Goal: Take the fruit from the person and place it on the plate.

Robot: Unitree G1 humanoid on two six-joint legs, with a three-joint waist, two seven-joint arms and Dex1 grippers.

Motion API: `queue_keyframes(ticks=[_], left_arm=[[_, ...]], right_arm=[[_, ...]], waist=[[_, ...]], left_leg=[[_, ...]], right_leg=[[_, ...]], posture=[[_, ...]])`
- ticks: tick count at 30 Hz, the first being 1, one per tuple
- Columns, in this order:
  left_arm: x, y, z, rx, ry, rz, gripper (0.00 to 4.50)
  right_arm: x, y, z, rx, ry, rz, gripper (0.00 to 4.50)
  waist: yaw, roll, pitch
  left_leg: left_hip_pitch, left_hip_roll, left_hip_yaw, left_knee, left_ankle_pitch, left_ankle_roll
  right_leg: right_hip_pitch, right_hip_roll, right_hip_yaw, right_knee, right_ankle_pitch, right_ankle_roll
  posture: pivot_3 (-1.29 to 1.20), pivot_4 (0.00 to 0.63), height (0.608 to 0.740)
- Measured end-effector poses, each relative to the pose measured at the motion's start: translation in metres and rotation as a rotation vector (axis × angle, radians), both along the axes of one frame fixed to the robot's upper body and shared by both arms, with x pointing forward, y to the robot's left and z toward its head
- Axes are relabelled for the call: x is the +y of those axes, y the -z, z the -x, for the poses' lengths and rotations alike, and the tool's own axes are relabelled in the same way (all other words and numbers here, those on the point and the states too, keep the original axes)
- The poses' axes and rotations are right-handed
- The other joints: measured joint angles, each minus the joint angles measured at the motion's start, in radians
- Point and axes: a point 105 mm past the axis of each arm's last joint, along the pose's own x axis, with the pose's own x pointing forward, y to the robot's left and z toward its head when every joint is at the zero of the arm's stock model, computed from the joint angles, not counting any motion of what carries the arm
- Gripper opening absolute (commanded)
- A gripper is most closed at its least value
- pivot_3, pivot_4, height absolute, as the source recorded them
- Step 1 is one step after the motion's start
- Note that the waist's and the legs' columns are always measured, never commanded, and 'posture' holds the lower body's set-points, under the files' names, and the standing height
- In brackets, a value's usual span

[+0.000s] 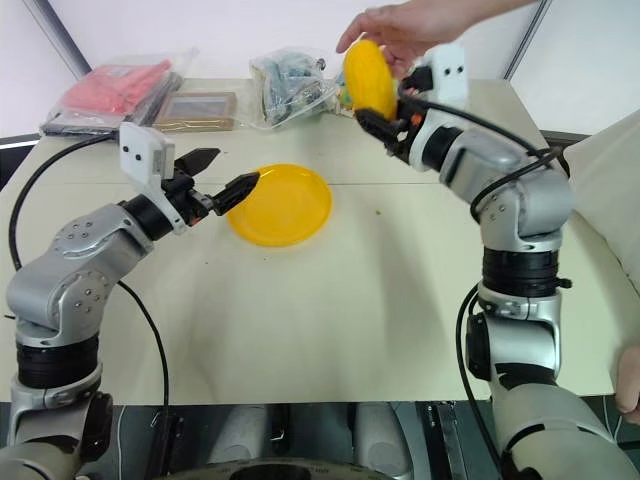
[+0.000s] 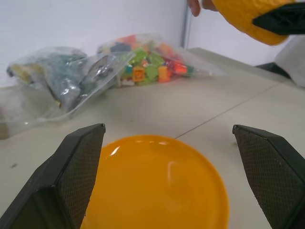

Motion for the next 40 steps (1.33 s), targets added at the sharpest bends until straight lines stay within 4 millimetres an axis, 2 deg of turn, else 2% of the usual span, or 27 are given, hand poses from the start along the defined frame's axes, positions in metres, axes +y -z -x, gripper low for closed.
queue_keyframes(ticks=[3, 8, 11, 14, 19, 20, 21, 25, 29, 31, 32, 35, 37, 40], left_arm=[[0.010, 0.005, 0.002, 0.018, -0.038, -0.023, 4.50], [0.033, 0.019, 0.009, 0.077, -0.143, -0.054, 4.50], [0.041, 0.023, 0.014, 0.095, -0.189, -0.071, 4.50], [0.049, 0.025, 0.017, 0.108, -0.236, -0.080, 4.50], [0.058, 0.029, 0.021, 0.125, -0.281, -0.093, 4.50], [0.058, 0.029, 0.021, 0.124, -0.281, -0.093, 4.50], [0.057, 0.028, 0.021, 0.122, -0.282, -0.094, 4.50], [0.055, 0.025, 0.023, 0.106, -0.277, -0.099, 4.50], [0.053, 0.024, 0.022, 0.101, -0.269, -0.099, 4.50], [0.051, 0.021, 0.022, 0.096, -0.253, -0.092, 4.50], [0.048, 0.020, 0.022, 0.093, -0.237, -0.083, 4.50], [0.035, 0.016, 0.025, 0.093, -0.138, -0.050, 4.50], [0.026, 0.013, 0.029, 0.093, -0.070, -0.029, 4.50], [0.020, 0.012, 0.033, 0.095, -0.015, -0.019, 4.50]], right_arm=[[0.011, 0.021, 0.000, 0.051, -0.013, 0.037, 2.63], [0.049, 0.071, 0.004, 0.160, -0.064, 0.116, 2.63], [0.067, 0.090, 0.006, 0.197, -0.107, 0.147, 2.63], [0.076, 0.102, 0.002, 0.206, -0.110, 0.194, 2.63], [0.078, 0.127, -0.005, 0.245, -0.088, 0.263, 2.63], [0.078, 0.128, -0.005, 0.241, -0.087, 0.267, 2.63], [0.079, 0.128, -0.006, 0.236, -0.088, 0.268, 2.94], [0.082, 0.129, -0.005, 0.226, -0.102, 0.283, 4.47], [0.081, 0.127, -0.002, 0.229, -0.139, 0.283, 4.47], [0.075, 0.119, 0.001, 0.209, -0.167, 0.282, 4.47], [0.070, 0.113, 0.002, 0.199, -0.174, 0.273, 4.47], [0.032, 0.081, 0.006, 0.120, -0.183, 0.264, 4.47], [-0.003, 0.055, 0.017, 0.036, -0.181, 0.289, 4.47], [-0.038, 0.039, 0.037, -0.002, -0.200, 0.300, 4.47]], waist=[[0.000, 0.000, 0.000], [-0.002, 0.000, 0.000], [-0.001, 0.000, 0.000], [0.002, 0.000, 0.000], [0.001, 0.000, 0.000], [0.000, 0.000, 0.000], [0.000, 0.000, 0.000], [0.000, 0.000, 0.000], [0.001, 0.000, 0.000], [0.003, 0.000, 0.000], [0.004, 0.000, 0.000], [0.011, 0.000, 0.000], [0.016, 0.000, 0.000], [0.012, 0.000, 0.000]], left_leg=[[0.000, 0.000, 0.000, 0.000, 0.000, 0.000], [0.000, 0.000, 0.000, 0.000, 0.000, 0.000], [0.000, 0.000, 0.000, 0.000, 0.000, 0.000], [-0.001, 0.000, 0.000, 0.000, 0.000, 0.000], [-0.001, 0.000, 0.000, 0.000, 0.000, 0.000], [-0.001, 0.000, 0.000, 0.000, 0.000, 0.000], [-0.001, 0.000, 0.000, 0.000, 0.000, 0.000], [-0.001, 0.000, 0.000, 0.000, 0.000, 0.000], [-0.001, 0.000, 0.000, 0.000, 0.000, 0.000], [-0.001, 0.000, 0.000, 0.000, 0.000, 0.000], [-0.001, 0.000, 0.000, 0.000, 0.000, 0.000], [-0.001, -0.001, 0.000, 0.000, 0.000, 0.000], [-0.001, -0.001, 0.000, -0.001, 0.000, 0.000], [0.000, 0.000, 0.000, -0.001, 0.000, 0.000]], right_leg=[[0.000, 0.000, 0.000, 0.000, 0.000, 0.000], [-0.001, 0.000, 0.000, 0.000, 0.000, 0.000], [-0.001, 0.000, 0.000, 0.000, 0.000, 0.000], [-0.001, -0.001, 0.000, 0.000, 0.000, 0.000], [-0.001, 0.000, 0.000, 0.000, 0.000, 0.000], [-0.001, -0.001, 0.000, 0.000, 0.000, 0.000], [-0.001, 0.000, 0.000, 0.000, 0.000, 0.000], [-0.001, -0.001, 0.000, 0.000, 0.000, 0.000], [-0.001, -0.001, 0.000, 0.000, 0.000, 0.000], [-0.001, -0.001, 0.000, 0.000, 0.000, 0.000], [-0.001, -0.001, 0.000, 0.000, 0.000, 0.000], [-0.001, -0.002, 0.000, -0.001, 0.000, 0.000], [0.000, -0.002, 0.000, -0.002, 0.000, 0.000], [0.000, 0.000, 0.000, -0.002, 0.000, 0.000]], posture=[[0.00, 0.150, 0.731], [0.00, 0.150, 0.731], [0.00, 0.150, 0.731], [0.00, 0.150, 0.731], [0.00, 0.150, 0.731], [0.00, 0.150, 0.731], [0.00, 0.150, 0.731], [0.00, 0.150, 0.731], [0.00, 0.150, 0.731], [0.00, 0.150, 0.731], [0.00, 0.150, 0.731], [0.00, 0.150, 0.731], [0.00, 0.150, 0.731], [0.00, 0.150, 0.731]])
